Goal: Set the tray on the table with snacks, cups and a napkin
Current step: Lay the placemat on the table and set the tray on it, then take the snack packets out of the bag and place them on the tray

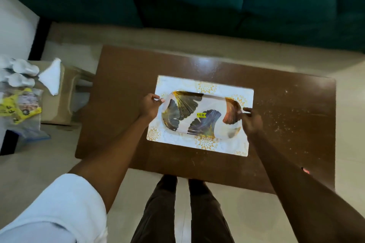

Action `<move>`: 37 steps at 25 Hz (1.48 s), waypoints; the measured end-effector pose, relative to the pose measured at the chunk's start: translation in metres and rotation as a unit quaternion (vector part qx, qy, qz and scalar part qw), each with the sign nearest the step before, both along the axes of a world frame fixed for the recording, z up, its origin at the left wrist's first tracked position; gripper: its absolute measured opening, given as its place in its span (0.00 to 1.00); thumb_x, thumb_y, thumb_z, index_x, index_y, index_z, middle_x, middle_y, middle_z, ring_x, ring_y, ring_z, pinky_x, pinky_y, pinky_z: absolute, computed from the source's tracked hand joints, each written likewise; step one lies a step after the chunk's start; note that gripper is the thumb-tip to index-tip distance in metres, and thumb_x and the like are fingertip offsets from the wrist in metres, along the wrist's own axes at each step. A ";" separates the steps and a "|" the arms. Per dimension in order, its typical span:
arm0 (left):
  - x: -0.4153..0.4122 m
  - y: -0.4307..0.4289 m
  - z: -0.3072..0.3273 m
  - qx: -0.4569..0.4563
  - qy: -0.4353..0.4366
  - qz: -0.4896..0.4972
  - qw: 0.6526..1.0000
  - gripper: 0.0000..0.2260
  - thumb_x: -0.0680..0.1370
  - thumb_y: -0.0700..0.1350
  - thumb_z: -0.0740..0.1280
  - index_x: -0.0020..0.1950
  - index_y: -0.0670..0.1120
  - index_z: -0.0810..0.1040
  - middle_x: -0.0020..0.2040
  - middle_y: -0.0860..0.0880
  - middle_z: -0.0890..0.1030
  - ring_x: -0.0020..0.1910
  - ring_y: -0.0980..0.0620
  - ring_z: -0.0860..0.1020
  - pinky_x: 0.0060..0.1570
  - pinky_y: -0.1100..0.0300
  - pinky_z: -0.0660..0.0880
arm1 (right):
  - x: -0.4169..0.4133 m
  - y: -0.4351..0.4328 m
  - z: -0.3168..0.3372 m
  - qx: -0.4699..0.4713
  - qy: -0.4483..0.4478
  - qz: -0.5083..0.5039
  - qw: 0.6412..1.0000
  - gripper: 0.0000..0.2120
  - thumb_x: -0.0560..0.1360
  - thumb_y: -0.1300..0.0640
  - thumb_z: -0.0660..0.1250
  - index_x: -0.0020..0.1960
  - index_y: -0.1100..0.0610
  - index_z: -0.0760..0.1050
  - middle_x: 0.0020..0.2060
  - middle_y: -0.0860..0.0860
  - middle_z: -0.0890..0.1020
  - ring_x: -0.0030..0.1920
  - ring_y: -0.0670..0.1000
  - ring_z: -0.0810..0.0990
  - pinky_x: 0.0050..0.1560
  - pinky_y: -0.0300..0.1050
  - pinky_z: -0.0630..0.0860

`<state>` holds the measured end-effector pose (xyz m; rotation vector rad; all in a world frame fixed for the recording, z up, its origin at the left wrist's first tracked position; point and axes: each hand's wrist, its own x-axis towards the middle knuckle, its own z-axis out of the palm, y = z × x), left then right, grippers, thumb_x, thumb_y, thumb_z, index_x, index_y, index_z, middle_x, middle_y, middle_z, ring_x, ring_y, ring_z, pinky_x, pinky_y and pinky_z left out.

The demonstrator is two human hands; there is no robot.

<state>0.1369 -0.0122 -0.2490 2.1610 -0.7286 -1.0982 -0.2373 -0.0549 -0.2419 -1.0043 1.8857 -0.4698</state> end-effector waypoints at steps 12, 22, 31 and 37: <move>0.098 0.009 0.260 -0.154 0.022 0.159 0.975 0.08 0.78 0.52 0.72 0.48 0.48 0.79 0.40 0.51 0.80 0.39 0.50 0.77 0.41 0.54 0.74 | 0.294 -0.070 0.257 -0.130 -0.177 0.274 0.936 0.18 0.81 0.55 0.70 0.67 0.61 0.74 0.53 0.58 0.81 0.55 0.59 0.81 0.50 0.48 0.76; 0.402 0.150 0.282 -0.149 -0.002 0.339 0.929 0.08 0.77 0.47 0.72 0.40 0.49 0.78 0.36 0.47 0.79 0.34 0.49 0.75 0.34 0.57 0.75 | 0.588 -0.026 0.311 -0.158 -0.209 0.395 0.880 0.27 0.78 0.43 0.71 0.72 0.54 0.72 0.58 0.51 0.81 0.58 0.51 0.79 0.47 0.41 0.75; 0.562 0.303 0.043 -0.057 0.097 0.482 0.869 0.15 0.70 0.58 0.75 0.42 0.48 0.80 0.39 0.45 0.82 0.35 0.47 0.80 0.42 0.48 0.84 | 0.832 0.148 0.104 -0.038 -0.158 0.543 0.824 0.25 0.77 0.45 0.74 0.71 0.53 0.75 0.57 0.55 0.82 0.54 0.53 0.82 0.47 0.36 0.75; 0.565 0.325 -0.076 0.004 0.209 0.546 0.812 0.30 0.72 0.64 0.73 0.57 0.37 0.81 0.47 0.39 0.82 0.47 0.43 0.81 0.45 0.51 0.78 | 0.877 0.224 -0.029 -0.031 -0.067 0.641 0.764 0.23 0.79 0.50 0.72 0.70 0.58 0.76 0.58 0.57 0.82 0.56 0.55 0.81 0.57 0.47 0.76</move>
